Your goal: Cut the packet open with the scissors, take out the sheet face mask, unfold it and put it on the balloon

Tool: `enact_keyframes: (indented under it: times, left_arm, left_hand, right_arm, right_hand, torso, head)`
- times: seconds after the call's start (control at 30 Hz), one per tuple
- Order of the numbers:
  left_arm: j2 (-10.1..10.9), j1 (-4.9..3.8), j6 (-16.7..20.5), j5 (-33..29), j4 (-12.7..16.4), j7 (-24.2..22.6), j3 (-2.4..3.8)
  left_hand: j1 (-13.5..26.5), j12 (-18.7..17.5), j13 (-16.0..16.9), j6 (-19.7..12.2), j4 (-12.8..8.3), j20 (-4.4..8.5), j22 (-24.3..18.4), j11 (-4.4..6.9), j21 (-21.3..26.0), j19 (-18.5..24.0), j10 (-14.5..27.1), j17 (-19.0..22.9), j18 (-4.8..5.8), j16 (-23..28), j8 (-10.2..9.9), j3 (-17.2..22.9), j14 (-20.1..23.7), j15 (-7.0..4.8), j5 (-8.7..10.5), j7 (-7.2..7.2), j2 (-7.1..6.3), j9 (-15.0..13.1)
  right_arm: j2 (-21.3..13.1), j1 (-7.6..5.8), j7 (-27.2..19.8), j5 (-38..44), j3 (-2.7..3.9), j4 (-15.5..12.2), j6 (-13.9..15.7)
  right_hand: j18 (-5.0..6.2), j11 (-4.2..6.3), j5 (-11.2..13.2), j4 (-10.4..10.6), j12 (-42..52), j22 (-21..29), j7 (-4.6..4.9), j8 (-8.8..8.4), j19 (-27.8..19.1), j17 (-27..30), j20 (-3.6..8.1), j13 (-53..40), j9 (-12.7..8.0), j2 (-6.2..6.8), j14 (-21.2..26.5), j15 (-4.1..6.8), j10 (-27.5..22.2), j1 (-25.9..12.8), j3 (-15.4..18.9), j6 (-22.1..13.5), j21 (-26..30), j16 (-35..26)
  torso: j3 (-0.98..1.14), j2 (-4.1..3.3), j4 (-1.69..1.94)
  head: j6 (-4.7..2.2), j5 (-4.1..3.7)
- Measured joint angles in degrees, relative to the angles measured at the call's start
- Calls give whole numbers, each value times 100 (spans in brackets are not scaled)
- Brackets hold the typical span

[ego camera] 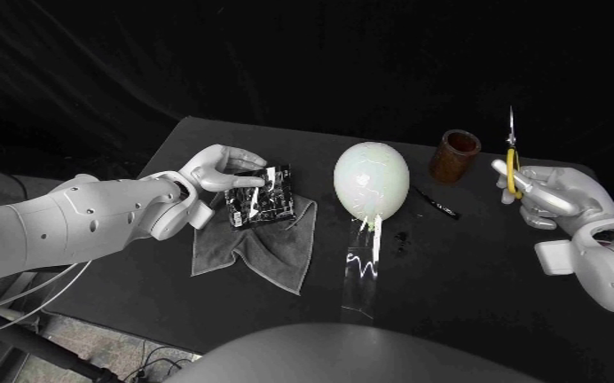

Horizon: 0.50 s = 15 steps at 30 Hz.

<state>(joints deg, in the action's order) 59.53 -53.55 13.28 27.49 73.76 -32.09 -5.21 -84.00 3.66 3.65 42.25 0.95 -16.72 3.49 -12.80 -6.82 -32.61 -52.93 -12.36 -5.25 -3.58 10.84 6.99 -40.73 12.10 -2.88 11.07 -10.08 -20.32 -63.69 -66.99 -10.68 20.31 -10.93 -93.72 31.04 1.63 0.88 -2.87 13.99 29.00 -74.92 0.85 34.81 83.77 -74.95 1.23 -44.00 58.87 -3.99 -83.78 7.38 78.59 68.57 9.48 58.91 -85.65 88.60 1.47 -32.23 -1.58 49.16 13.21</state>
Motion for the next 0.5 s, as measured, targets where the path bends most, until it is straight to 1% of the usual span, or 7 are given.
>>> enact_keyframes:
  times: [0.07,0.17,0.3,0.33,0.43,0.5]
  left_arm:
    - [2,0,-26,-56,-45,13,11]
    - [2,-3,-50,-141,-124,20,34]
    - [4,-21,-60,-312,-239,20,91]
    - [5,-36,-60,-362,-263,18,103]
    - [5,-113,-56,-544,-310,1,132]
    - [-5,-185,-55,-675,-313,-12,140]
  left_hand:
    - [-20,0,0,0,32,0,0,0,0,0,0,0,0,0,0,-126,0,0,0,0,65,6]
    - [-46,0,0,0,55,0,0,0,0,0,0,8,0,0,0,-193,0,0,0,0,91,6]
    - [-95,0,0,0,72,0,0,-22,0,0,43,32,0,0,0,-247,18,-6,0,0,140,19]
    - [-118,0,0,0,79,0,0,-21,0,0,62,39,1,0,0,-265,47,-7,0,0,163,23]
    - [-151,0,-1,0,79,0,0,-21,0,0,62,42,1,0,0,-264,50,-10,0,0,197,24]
    - [-173,0,-1,0,79,6,0,-21,0,-7,62,42,1,0,0,-264,50,-10,0,0,218,24]
  right_arm:
    - [1,3,-1,-1,0,3,0]
    - [3,6,-2,-2,0,7,0]
    - [5,7,-5,-3,0,14,-1]
    - [5,7,-6,-3,0,16,-1]
    - [6,8,-11,-4,0,17,-1]
    - [7,8,-17,-1,0,17,0]
  right_hand:
    - [0,0,0,0,0,-1,0,0,-1,0,-1,0,0,7,0,0,0,7,0,0,0,0]
    - [0,0,0,0,0,-1,0,0,-1,0,-1,0,-1,15,0,0,0,15,0,0,0,0]
    - [0,-1,0,0,0,-2,0,-1,-1,3,-1,0,5,15,0,0,-1,15,0,0,0,0]
    - [-1,-20,0,0,5,-3,0,-3,-1,4,-1,0,6,15,0,0,-20,15,0,0,1,0]
    - [0,-20,0,-20,23,-3,0,-3,-2,5,-2,0,6,15,0,0,-20,15,-1,0,1,-1]
    - [0,-20,0,-43,25,-2,0,-8,-2,5,-2,0,14,32,0,0,-20,32,6,0,1,-3]
  torso:
    - [-1,0,0]
    - [0,-1,0]
    - [-1,0,0]
    - [-1,0,0]
    - [1,0,-1]
    - [1,0,-2]
  head:
    - [-3,-4]
    - [-9,-10]
    - [-27,-25]
    - [-32,-31]
    - [-62,-63]
    - [-81,-87]
